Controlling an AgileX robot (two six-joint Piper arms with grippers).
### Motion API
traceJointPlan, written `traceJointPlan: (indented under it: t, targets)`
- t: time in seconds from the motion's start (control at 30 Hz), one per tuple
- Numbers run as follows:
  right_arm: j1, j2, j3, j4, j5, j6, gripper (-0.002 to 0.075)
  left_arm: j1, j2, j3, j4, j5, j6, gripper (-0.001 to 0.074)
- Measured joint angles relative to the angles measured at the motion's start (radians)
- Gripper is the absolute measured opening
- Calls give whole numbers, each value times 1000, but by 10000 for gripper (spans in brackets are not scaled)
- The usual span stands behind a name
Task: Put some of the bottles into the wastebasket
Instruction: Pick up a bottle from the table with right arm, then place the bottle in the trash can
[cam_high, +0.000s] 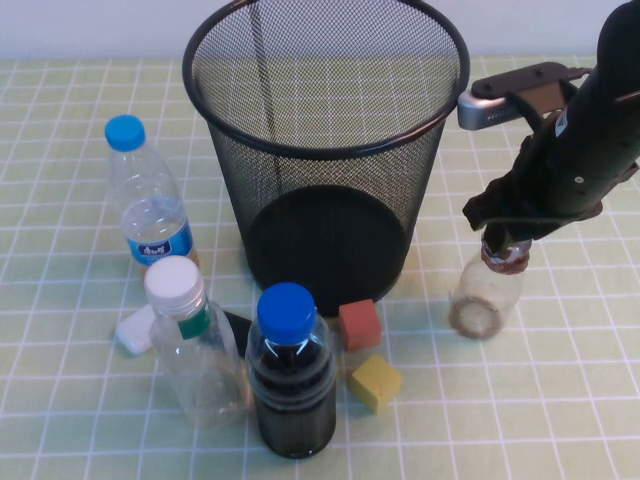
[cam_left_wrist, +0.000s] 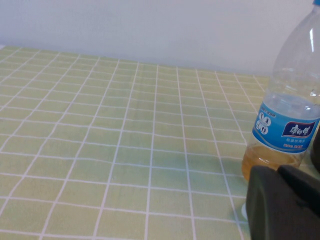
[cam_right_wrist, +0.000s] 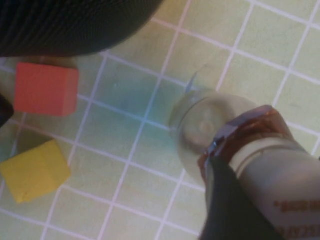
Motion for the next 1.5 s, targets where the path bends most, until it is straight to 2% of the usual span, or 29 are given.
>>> traceJointPlan:
  t: [0.23,0.47,0.7,0.97,1.1,1.23,1.5]
  targets:
    - [0,-48,0,-58,23,27,284,0,0,0,0,0,0,-5]
    - [0,-214,0,-136,25,46,284,0,0,0,0,0,0,-5]
    - [0,-381,-2,-146,-53,51,283,0,0,0,0,-4,0,-4]
    - [0,-423,-209,-197,-76,53,284,0,0,0,0,-6,0,-4]
    - [0,-408,-329,-95,-95,28,283,0,0,0,0,-7,0,-4]
    - [0,-354,-403,78,-101,-70,283,0,0,0,0,-7,0,-5]
    - [0,-200,-418,324,-83,-201,284,0,0,0,0,-7,0,-4]
